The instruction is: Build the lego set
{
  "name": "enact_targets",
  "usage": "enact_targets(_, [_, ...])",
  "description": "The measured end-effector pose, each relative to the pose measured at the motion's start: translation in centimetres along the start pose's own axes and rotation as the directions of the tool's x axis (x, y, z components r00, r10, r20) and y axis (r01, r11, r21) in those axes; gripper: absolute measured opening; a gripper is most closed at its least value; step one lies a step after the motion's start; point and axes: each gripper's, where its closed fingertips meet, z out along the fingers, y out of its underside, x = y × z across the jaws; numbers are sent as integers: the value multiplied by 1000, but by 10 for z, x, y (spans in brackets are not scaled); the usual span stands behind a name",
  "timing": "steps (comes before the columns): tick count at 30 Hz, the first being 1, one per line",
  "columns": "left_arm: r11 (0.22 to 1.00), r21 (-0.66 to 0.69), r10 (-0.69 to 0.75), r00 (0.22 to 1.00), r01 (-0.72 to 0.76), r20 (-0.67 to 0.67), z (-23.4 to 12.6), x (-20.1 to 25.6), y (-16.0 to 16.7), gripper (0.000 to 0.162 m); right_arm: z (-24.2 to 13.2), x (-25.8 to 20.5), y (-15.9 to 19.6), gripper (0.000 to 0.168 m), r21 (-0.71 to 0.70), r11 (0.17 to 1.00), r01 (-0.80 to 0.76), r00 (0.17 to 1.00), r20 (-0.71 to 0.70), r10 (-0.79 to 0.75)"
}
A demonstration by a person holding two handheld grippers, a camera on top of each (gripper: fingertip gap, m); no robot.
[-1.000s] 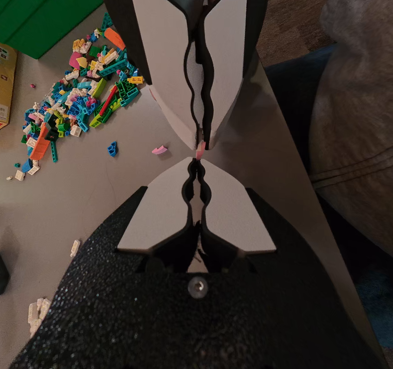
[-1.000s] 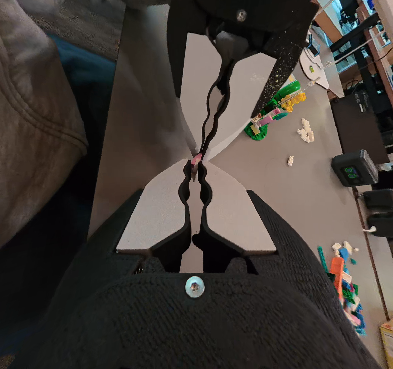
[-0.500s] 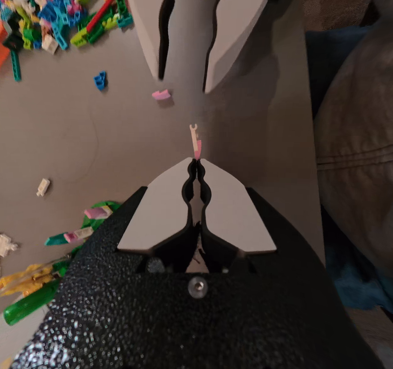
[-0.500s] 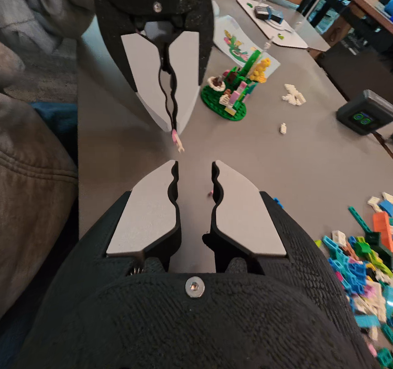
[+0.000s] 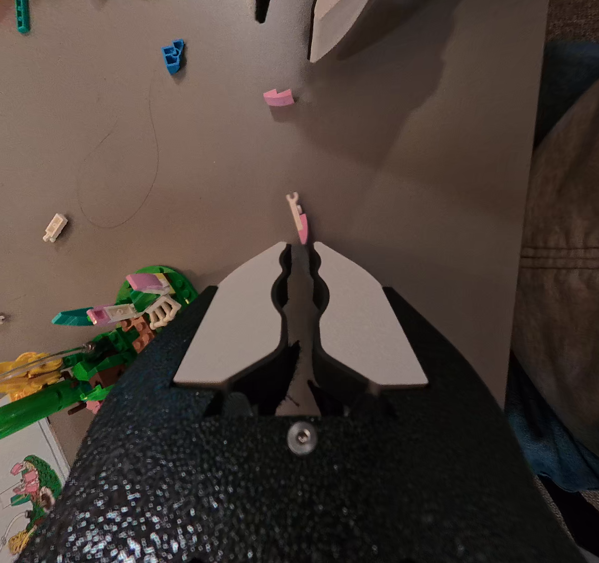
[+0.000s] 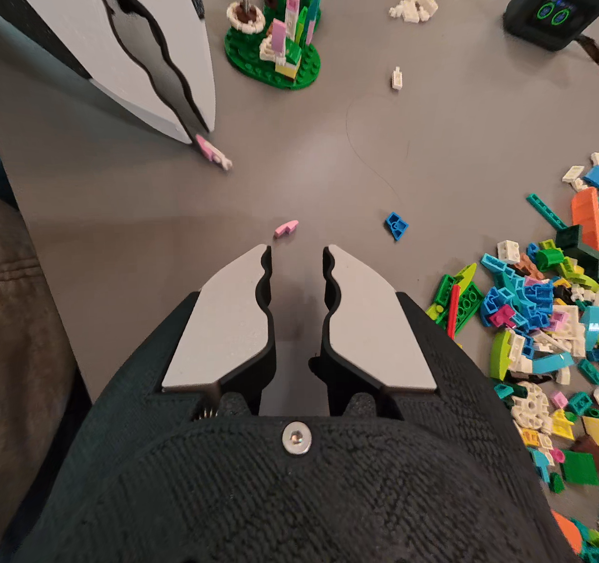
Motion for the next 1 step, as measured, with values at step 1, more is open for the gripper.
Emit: enact_targets(1, [1000,-5,1,1000,-1,4,0,0,1,10,0,1,2,29,-11,1000,-3,1000,-1,3])
